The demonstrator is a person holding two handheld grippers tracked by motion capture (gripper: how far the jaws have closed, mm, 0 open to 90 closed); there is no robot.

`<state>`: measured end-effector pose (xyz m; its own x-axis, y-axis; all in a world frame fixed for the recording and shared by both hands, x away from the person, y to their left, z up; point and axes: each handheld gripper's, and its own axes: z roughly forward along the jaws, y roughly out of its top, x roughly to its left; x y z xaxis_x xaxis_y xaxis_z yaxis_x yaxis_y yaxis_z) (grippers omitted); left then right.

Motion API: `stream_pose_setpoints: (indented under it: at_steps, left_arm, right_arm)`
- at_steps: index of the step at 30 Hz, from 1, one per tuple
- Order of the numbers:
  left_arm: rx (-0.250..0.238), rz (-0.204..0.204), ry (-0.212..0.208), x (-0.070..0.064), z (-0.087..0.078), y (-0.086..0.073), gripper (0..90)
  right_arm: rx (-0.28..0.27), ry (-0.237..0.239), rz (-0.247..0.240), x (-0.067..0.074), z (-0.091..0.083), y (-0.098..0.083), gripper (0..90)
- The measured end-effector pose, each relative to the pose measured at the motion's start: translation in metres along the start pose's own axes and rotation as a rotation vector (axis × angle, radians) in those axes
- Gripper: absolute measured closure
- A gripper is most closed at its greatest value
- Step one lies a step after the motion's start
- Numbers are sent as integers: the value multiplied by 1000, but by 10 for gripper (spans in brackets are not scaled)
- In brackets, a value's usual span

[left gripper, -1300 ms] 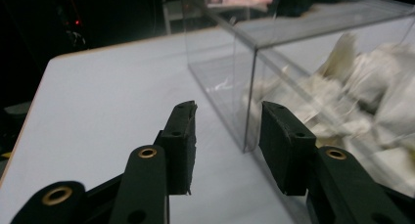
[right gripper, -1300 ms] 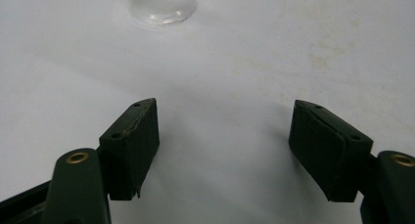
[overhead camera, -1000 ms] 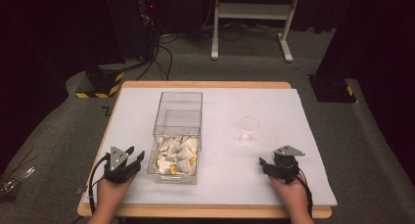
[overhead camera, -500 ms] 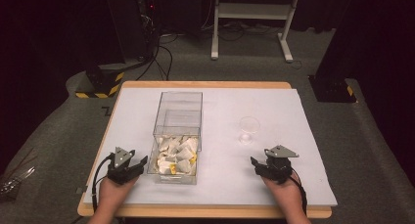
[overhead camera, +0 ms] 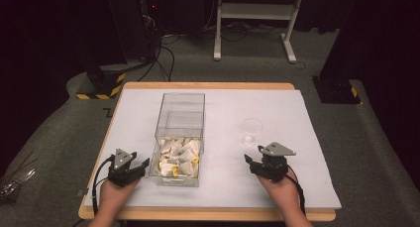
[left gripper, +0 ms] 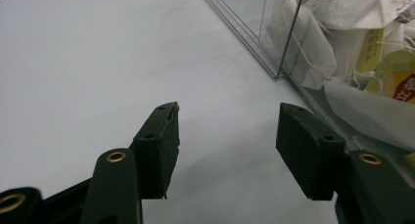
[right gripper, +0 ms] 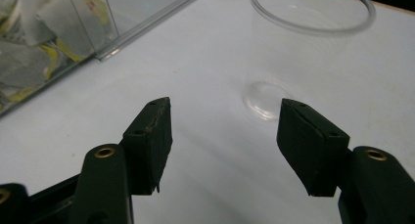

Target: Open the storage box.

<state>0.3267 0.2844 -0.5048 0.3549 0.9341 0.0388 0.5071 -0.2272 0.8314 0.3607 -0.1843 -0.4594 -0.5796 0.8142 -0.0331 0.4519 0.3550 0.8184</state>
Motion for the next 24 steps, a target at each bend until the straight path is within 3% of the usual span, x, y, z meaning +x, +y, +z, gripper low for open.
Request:
stream_pose_setpoints:
  at_steps: [24]
  left_arm:
    - [11,10,-5,-2,1,0,416]
  right_arm:
    - [-79,109,-58,51,6,39,388]
